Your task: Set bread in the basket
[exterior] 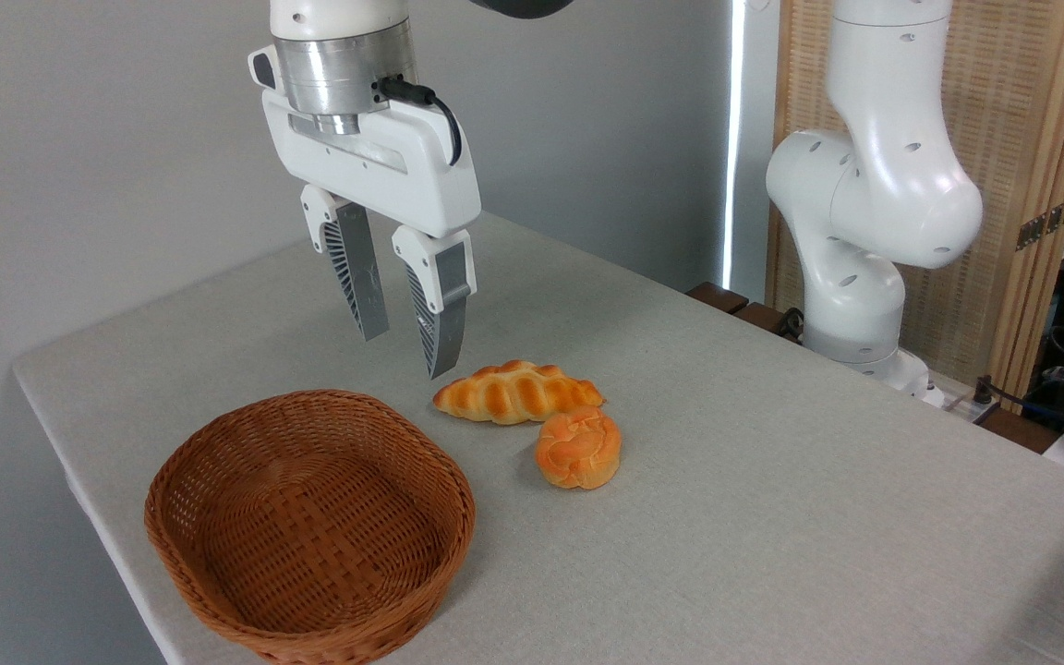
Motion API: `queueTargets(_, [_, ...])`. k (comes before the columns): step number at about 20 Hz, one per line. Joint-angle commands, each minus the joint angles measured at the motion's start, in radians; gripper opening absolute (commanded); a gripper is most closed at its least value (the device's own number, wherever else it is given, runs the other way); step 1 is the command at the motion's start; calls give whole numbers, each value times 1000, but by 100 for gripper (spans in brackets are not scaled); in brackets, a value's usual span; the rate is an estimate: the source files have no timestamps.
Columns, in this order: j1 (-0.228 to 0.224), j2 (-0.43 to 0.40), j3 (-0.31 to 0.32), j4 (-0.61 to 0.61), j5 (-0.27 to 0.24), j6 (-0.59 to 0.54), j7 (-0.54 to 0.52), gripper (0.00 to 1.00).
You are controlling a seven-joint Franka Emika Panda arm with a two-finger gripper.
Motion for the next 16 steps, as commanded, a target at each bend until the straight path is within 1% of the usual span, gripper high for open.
queueTargets(1, [-9, -25, 9, -22, -9, 20, -2, 100])
queueTargets(6, [-15, -57, 9, -77, -7, 29, 0, 100])
queueTargets(8, [-31, -97, 9, -144, -4, 80, 0, 100])
queueTargets(9, [-33, -118, 9, -176, -3, 103, 0, 100])
queueTargets(11, [-41, -141, 9, -216, 0, 120, 3, 100])
queueTargets(12, [-42, -146, 5, -232, 0, 120, 17, 100])
queueTargets(15, [-87, -186, 4, -325, 0, 121, 127, 100])
queueTargets(16, [-94, -198, 4, -362, 0, 127, 144, 100])
